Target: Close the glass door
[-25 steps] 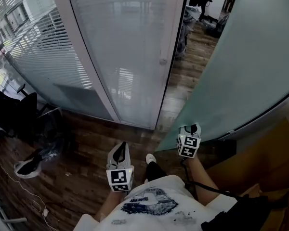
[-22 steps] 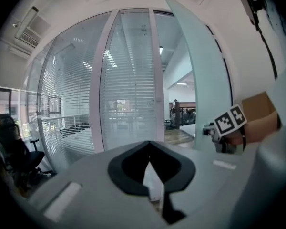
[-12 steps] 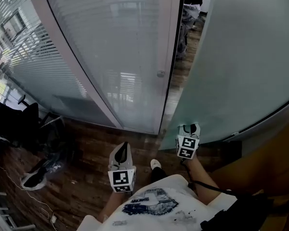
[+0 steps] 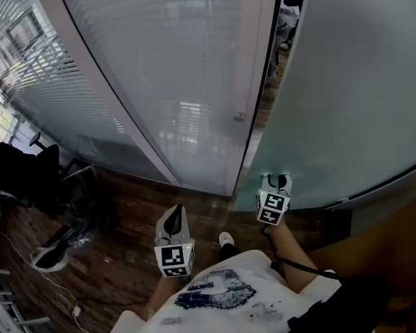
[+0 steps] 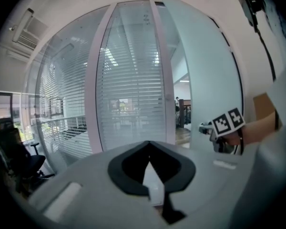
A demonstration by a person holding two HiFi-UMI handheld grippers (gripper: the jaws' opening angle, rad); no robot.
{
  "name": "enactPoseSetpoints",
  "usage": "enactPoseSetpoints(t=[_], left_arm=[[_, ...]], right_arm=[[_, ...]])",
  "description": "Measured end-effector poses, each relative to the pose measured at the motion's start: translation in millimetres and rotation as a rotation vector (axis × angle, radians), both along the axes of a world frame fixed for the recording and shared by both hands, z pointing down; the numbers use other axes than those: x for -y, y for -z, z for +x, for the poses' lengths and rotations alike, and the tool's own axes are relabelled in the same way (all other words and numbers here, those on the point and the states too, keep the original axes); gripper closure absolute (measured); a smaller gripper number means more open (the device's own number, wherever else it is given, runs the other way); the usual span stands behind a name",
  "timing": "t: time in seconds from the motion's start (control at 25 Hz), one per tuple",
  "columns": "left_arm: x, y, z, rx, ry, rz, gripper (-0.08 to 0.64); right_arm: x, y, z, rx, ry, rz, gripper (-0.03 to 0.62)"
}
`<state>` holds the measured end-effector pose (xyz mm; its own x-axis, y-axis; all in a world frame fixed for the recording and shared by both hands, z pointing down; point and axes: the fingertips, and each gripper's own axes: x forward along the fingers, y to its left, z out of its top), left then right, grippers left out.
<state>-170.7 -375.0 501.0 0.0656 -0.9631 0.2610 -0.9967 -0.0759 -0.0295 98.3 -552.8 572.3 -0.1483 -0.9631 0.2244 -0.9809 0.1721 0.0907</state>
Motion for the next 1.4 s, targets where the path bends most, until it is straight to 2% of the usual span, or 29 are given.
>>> enactPoseSetpoints(t=[0.24,0.6,1.2,1.4], left_arm=[[15.8,-1.8,-4.2,0.026,0.015,0.004,0.557],[35.5,-7.0,-2.8,0.015,0.030,-0.010,0.557],[83.9,-2.2,12.3,0.029,0.029,-0.004,0.557],[97.5,-6.7,28.6,0.033,-0.005,-0.008,0.557]], right_arm=[[23.5,-1.3,-1.5,-0.002,-0.001,0.006,0.446],[46.7,0.2,-9.0,0.002,0.005,0.018,0.446],[68.3,10.7,-14.1,0.012,0.010,0.026,0.448],[74.6,8.1,-15.7,0.015,0.021,0.027,0.448]])
